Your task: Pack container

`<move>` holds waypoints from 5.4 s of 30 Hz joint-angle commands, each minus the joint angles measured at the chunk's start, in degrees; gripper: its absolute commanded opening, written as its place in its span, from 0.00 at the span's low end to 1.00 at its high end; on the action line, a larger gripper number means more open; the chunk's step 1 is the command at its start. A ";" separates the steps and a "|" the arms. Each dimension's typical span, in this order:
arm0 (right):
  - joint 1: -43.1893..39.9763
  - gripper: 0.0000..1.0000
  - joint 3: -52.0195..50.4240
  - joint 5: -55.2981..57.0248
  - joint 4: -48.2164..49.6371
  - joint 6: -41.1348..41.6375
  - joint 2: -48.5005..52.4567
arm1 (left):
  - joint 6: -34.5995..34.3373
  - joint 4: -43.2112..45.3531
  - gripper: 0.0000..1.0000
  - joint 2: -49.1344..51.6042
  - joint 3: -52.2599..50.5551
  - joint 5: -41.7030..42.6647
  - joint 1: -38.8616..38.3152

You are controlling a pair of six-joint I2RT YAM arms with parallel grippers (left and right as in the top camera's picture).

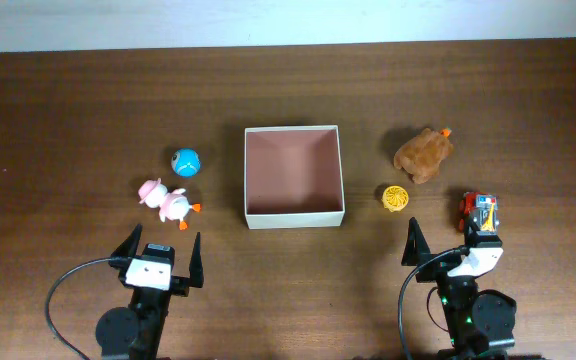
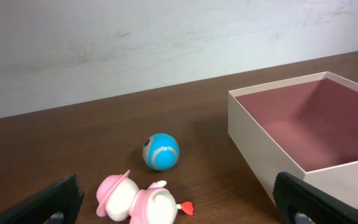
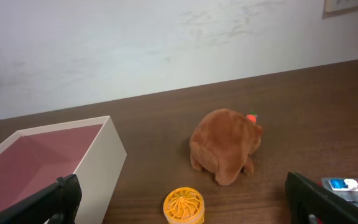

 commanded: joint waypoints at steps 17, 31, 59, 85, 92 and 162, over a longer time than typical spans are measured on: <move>0.35 0.99 -0.26 -0.33 -0.57 -0.44 -0.57 | 0.70 0.07 1.00 -0.48 -0.26 0.79 0.39; 0.35 0.99 -0.26 -0.33 -0.57 -0.44 -0.57 | 0.70 0.07 1.00 -0.48 -0.26 0.79 0.39; 0.35 0.99 54.88 -7.87 -34.27 -4.31 41.24 | 0.70 0.07 1.00 -0.48 -0.26 0.79 0.39; -20.46 0.99 92.08 5.09 -73.70 -6.86 84.04 | 0.70 0.07 1.00 -0.48 -0.26 0.79 0.39; -23.32 1.00 83.78 -1.60 -68.61 -9.66 92.96 | 0.70 0.07 1.00 -0.48 -0.26 0.79 0.39; -25.92 0.57 73.77 -8.13 -55.76 -9.66 109.53 | 0.70 0.07 1.00 -0.48 -0.26 0.79 0.39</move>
